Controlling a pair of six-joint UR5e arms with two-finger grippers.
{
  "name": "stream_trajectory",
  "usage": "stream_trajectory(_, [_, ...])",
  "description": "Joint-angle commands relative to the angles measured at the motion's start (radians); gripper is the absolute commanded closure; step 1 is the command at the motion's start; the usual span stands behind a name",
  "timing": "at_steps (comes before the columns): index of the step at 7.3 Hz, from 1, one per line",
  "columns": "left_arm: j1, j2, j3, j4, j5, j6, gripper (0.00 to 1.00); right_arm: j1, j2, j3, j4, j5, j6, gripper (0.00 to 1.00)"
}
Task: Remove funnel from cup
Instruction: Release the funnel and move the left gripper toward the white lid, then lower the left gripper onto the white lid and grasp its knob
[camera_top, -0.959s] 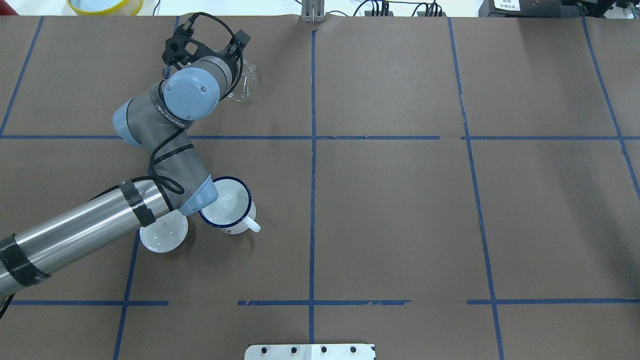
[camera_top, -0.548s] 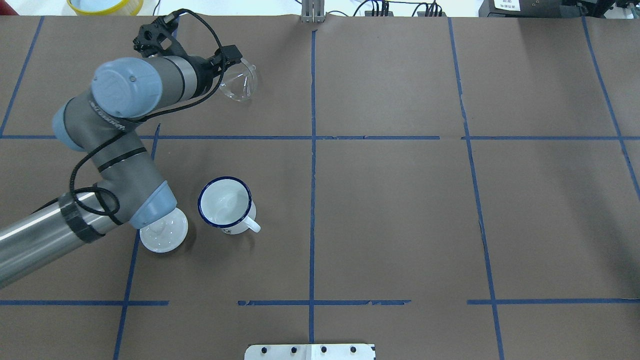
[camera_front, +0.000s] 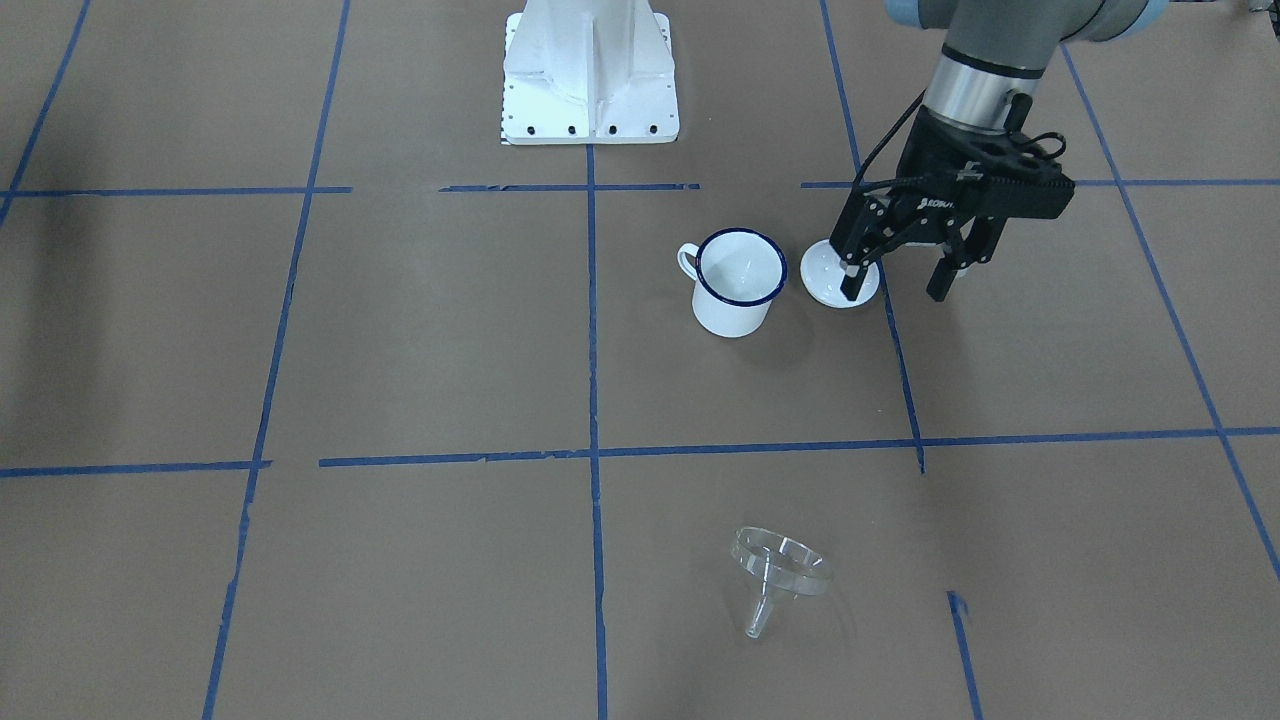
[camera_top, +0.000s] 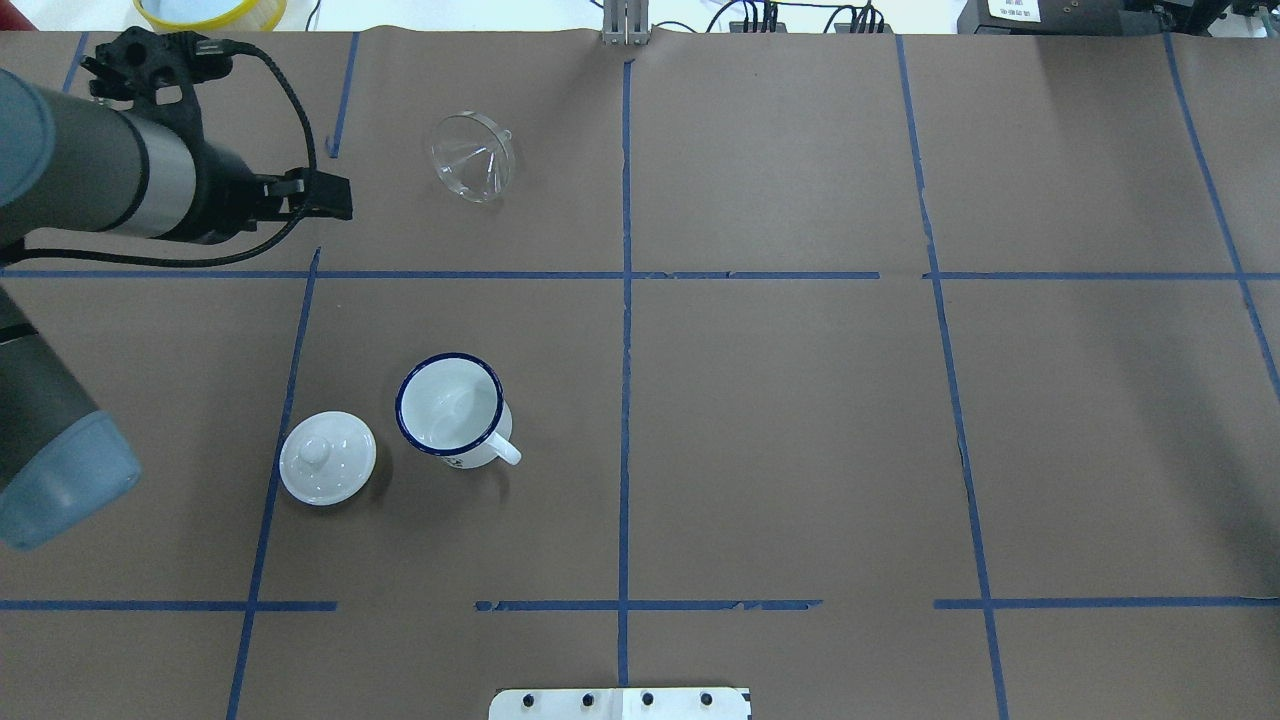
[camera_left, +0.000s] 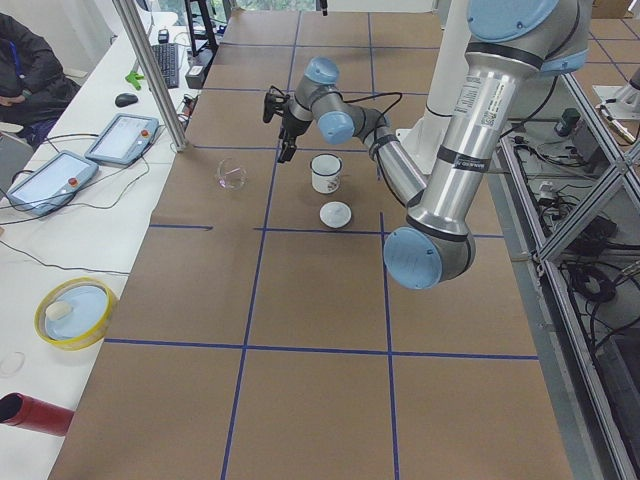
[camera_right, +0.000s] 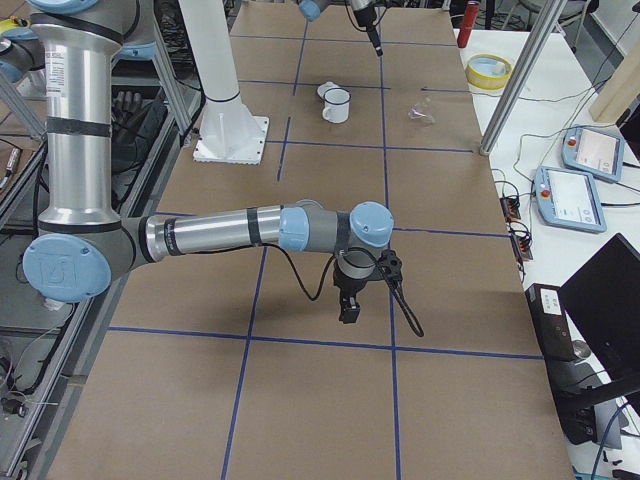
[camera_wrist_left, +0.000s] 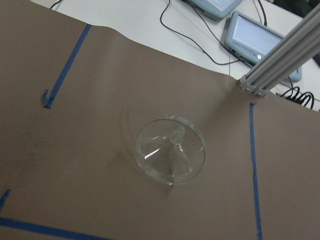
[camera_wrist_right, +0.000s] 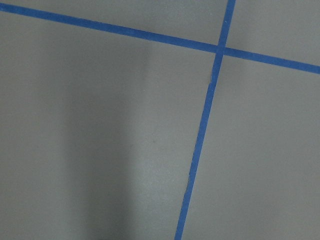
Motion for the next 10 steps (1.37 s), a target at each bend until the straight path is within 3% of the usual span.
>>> stream_trajectory(1, [0.093,0.123,-0.076,0.051,-0.018,0.127,0.02,0.0,0.0,0.0,0.0,0.0,0.0,0.0])
stream_trajectory(2, [0.201,0.123,-0.018,0.044,-0.009,0.125,0.02,0.0,0.0,0.0,0.0,0.0,0.0,0.0])
stream_trajectory(3, [0.253,0.119,-0.001,0.035,0.023,0.103,0.14,0.0,0.0,-0.001,0.0,0.0,0.0,0.0])
stream_trajectory(5, [0.265,0.132,0.001,0.012,0.015,0.098,0.0,0.0,0.0,-0.001,0.0,0.0,0.0,0.0])
stream_trajectory(6, [0.265,0.137,0.027,0.007,0.013,0.107,0.0,0.0,0.0,-0.001,0.0,0.0,0.0,0.0])
stream_trajectory(7, [0.265,0.154,0.056,-0.042,0.013,0.109,0.0,0.0,0.0,0.0,0.0,0.0,0.0,0.0])
stream_trajectory(9, [0.265,0.223,0.201,-0.361,0.011,0.106,0.0,0.0,0.0,-0.001,0.0,0.0,0.0,0.0])
stream_trajectory(10, [0.265,0.238,0.197,-0.369,0.011,0.107,0.0,0.0,0.0,0.0,-0.001,0.0,0.0,0.0])
